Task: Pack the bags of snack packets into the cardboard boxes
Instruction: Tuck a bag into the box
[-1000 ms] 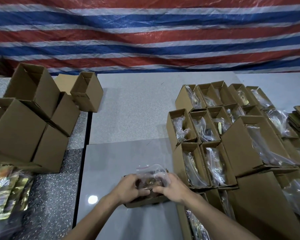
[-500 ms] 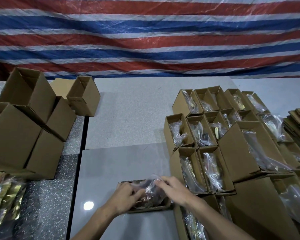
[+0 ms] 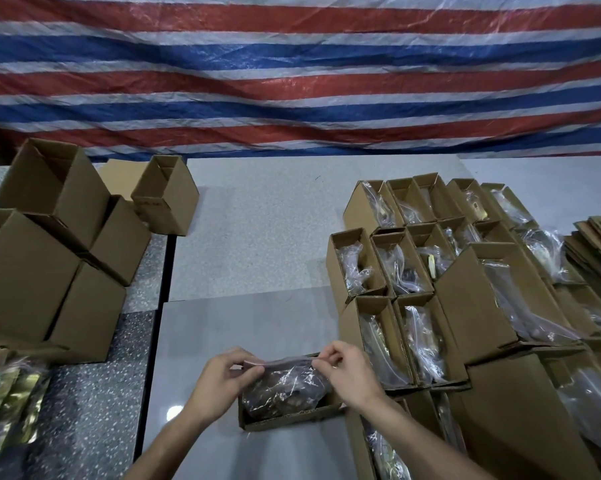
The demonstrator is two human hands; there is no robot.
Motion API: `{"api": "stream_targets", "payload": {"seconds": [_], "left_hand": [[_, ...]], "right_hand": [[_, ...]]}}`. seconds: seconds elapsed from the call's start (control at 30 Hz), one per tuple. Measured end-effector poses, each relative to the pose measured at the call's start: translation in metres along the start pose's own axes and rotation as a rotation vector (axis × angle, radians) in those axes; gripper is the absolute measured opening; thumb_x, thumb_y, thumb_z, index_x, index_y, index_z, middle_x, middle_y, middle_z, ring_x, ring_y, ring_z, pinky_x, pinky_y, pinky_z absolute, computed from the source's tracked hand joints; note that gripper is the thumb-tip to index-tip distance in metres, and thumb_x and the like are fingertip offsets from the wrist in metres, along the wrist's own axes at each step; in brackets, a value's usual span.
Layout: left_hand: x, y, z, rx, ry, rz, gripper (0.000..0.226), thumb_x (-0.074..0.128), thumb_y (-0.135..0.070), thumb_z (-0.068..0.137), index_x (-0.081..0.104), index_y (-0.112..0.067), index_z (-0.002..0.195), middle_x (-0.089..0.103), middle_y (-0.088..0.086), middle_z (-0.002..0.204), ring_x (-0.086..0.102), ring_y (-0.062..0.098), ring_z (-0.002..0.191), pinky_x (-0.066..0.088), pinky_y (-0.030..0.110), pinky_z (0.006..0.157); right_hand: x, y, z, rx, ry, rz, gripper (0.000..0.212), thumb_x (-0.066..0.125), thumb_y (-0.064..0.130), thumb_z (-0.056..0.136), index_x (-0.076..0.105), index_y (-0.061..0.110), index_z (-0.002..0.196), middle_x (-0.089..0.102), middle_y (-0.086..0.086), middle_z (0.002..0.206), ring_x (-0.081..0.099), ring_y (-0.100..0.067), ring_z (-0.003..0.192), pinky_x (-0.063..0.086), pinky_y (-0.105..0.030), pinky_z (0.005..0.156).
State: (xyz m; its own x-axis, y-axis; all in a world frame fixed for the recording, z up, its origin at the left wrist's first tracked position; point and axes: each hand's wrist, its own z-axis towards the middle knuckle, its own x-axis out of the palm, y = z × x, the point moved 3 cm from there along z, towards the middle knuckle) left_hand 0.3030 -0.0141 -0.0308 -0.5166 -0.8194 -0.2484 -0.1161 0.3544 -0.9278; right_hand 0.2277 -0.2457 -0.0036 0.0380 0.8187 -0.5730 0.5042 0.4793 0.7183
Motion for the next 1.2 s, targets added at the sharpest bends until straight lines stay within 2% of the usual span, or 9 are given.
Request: {"api": "stream_targets", "payload": {"seconds": [0.17,0.3,0.37,0.43,0.57,0.67,0.77,0.93,1.2], "left_hand": [[-0.003,0.008,-0.004,-0.011,0.111,-0.025,0.021,0.071,-0.012,0.090,0.079,-0.031,0.091,0.076,0.001,0.092,0.072,0.013,0.089,0.054,0.022,0.082],[0.002,0.009,-0.006,0.012,0.059,-0.073,0.005,0.074,-0.020,0.088,0.076,-0.024,0.087,0.075,0.007,0.081,0.071,0.014,0.075,0.054,0.025,0.072],[0.008,0.011,-0.008,0.040,0.083,-0.041,0.013,0.071,-0.021,0.091,0.072,-0.023,0.078,0.073,0.004,0.075,0.065,0.008,0.069,0.050,0.021,0.066],[0.012,0.015,-0.010,0.039,0.101,-0.003,0.022,0.070,-0.021,0.092,0.067,-0.024,0.070,0.067,0.001,0.066,0.057,0.004,0.062,0.043,0.019,0.059],[0.020,0.018,-0.013,0.011,0.131,-0.022,0.025,0.068,-0.023,0.090,0.064,-0.024,0.065,0.057,-0.006,0.059,0.047,0.004,0.058,0.036,0.020,0.056],[0.024,0.014,-0.016,0.072,0.179,-0.019,0.021,0.064,-0.022,0.095,0.067,-0.025,0.075,0.057,-0.011,0.064,0.048,0.003,0.062,0.038,0.018,0.060],[0.018,0.013,-0.016,0.089,0.189,0.038,0.020,0.059,-0.022,0.099,0.068,-0.027,0.082,0.059,-0.011,0.068,0.050,0.003,0.066,0.041,0.020,0.064],[0.012,0.014,-0.017,0.139,0.190,0.163,0.025,0.058,-0.023,0.100,0.063,-0.018,0.076,0.049,-0.010,0.063,0.044,0.004,0.062,0.036,0.023,0.060],[0.004,0.024,-0.019,0.077,0.104,0.068,0.022,0.061,-0.018,0.098,0.070,-0.023,0.078,0.066,0.002,0.069,0.058,0.006,0.065,0.048,0.030,0.065]], "right_hand": [[0.001,0.004,-0.003,-0.069,0.085,-0.039,0.010,0.068,0.015,0.089,0.062,0.017,0.081,0.067,-0.001,0.081,0.059,-0.010,0.077,0.048,-0.023,0.076],[0.002,0.005,-0.004,-0.062,0.094,-0.071,0.012,0.064,0.011,0.090,0.059,0.014,0.080,0.063,0.001,0.077,0.052,-0.006,0.070,0.045,-0.021,0.069],[0.003,0.009,-0.005,-0.077,0.086,-0.106,0.011,0.064,0.010,0.088,0.060,0.016,0.081,0.063,0.004,0.080,0.054,-0.008,0.073,0.045,-0.018,0.070],[0.008,0.016,-0.006,-0.120,0.109,-0.192,0.013,0.064,0.011,0.085,0.062,0.021,0.094,0.063,0.007,0.098,0.058,-0.009,0.091,0.047,-0.020,0.083],[0.029,0.034,-0.011,-0.269,0.200,-0.462,0.062,0.062,0.029,0.080,0.044,0.034,0.139,0.047,0.017,0.137,0.040,-0.007,0.126,0.030,-0.029,0.109],[0.045,0.046,-0.012,-0.434,0.197,-0.491,0.038,0.058,0.033,0.090,0.058,0.033,0.128,0.057,0.015,0.130,0.045,-0.011,0.122,0.031,-0.029,0.107],[0.050,0.044,-0.013,-0.433,0.187,-0.437,0.021,0.057,0.034,0.095,0.069,0.028,0.111,0.068,0.012,0.114,0.054,-0.013,0.111,0.038,-0.028,0.100],[0.049,0.035,-0.012,-0.364,0.158,-0.399,0.019,0.061,0.041,0.093,0.071,0.027,0.100,0.067,0.011,0.104,0.058,-0.009,0.106,0.041,-0.025,0.091],[0.025,0.019,-0.012,-0.249,0.173,-0.461,0.017,0.059,0.047,0.093,0.068,0.034,0.096,0.062,0.021,0.099,0.049,0.004,0.084,0.033,-0.020,0.070]]}}
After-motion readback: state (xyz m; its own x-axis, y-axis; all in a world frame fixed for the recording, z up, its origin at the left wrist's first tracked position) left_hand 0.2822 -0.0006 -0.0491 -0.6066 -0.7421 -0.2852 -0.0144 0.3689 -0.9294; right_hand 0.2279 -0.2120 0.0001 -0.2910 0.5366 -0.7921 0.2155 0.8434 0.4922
